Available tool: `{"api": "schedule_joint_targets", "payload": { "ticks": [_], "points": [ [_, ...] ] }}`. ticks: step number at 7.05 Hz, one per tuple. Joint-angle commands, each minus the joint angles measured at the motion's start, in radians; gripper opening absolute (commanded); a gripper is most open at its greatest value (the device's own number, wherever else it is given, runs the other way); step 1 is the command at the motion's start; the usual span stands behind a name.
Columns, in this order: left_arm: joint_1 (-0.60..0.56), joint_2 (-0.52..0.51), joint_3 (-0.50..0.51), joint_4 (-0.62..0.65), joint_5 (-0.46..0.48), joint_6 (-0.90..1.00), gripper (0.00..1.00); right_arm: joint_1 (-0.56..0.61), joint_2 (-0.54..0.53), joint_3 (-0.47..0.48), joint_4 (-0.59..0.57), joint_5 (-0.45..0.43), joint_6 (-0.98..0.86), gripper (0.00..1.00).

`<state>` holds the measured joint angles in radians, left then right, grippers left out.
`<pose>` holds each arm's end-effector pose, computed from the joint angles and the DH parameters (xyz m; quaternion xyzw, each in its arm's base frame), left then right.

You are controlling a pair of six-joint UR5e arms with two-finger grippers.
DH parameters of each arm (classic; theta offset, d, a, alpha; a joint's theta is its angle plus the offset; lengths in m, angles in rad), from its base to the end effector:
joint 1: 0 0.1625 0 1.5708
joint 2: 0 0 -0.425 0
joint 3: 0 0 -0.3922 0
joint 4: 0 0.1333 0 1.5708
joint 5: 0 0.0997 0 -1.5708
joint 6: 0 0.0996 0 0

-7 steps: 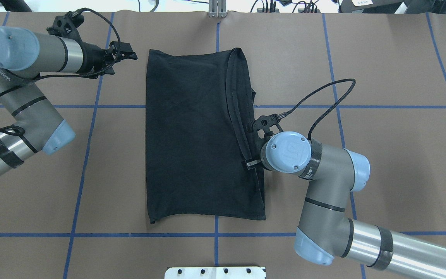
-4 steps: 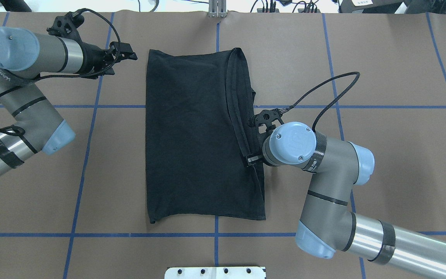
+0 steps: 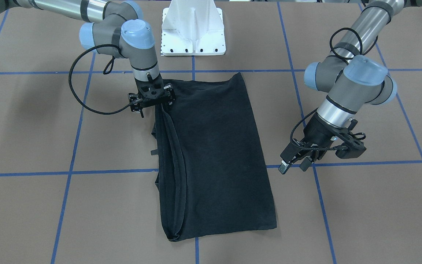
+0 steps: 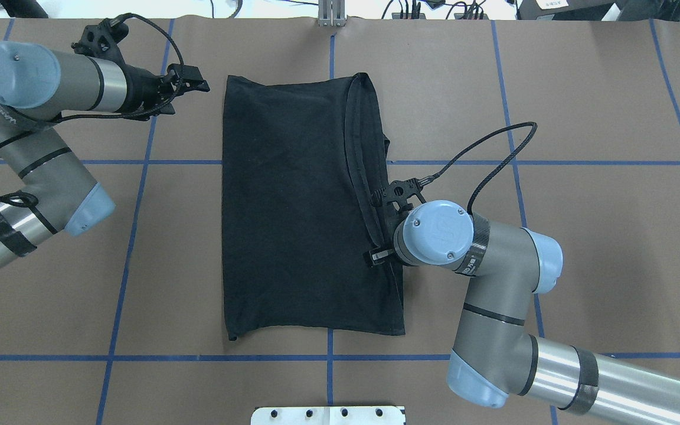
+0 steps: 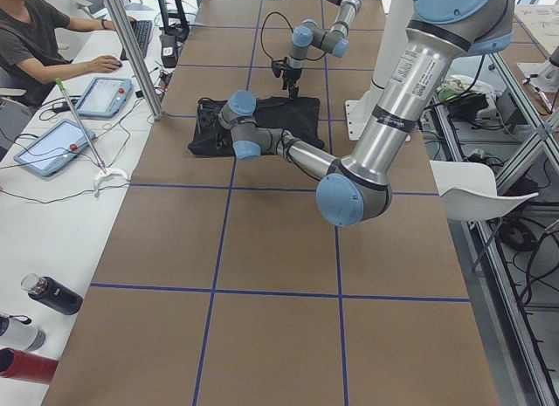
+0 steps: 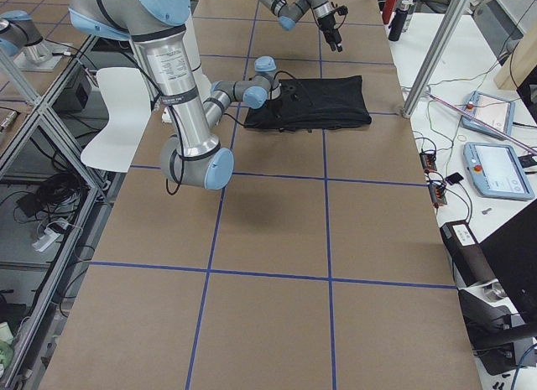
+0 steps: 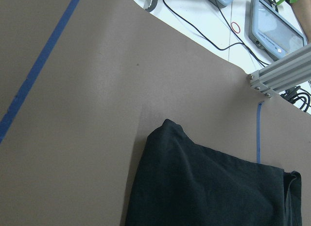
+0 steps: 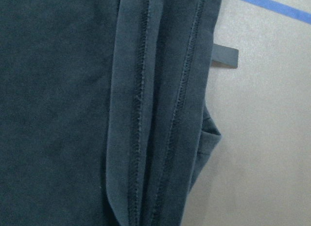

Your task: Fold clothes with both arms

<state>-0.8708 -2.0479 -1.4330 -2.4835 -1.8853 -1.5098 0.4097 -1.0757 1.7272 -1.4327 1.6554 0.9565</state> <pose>0.3637 -0.5909 0.3445 0.1466 0.5740 -0.2310 0.7718 -0.5506 -0.3752 0.2977 0.1542 -0.3541 -0.1104 0.9158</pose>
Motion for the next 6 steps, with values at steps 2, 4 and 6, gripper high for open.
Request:
{"api": "schedule_joint_targets", "payload": {
  "ticks": [2, 4, 6],
  "points": [
    [0.004, 0.0, -0.001, 0.0, 0.0, -0.003, 1.0, 0.03, -0.01, -0.008, -0.002, 0.007, -0.009, 1.0],
    [0.009, 0.0, 0.0, 0.0, 0.0, -0.003, 1.0, 0.034, -0.019, -0.032, 0.003, 0.007, -0.009, 1.0],
    [0.01, 0.0, -0.001, 0.0, 0.0, -0.003, 1.0, 0.062, -0.033, -0.028, 0.009, 0.044, -0.01, 1.0]
  ]
}}
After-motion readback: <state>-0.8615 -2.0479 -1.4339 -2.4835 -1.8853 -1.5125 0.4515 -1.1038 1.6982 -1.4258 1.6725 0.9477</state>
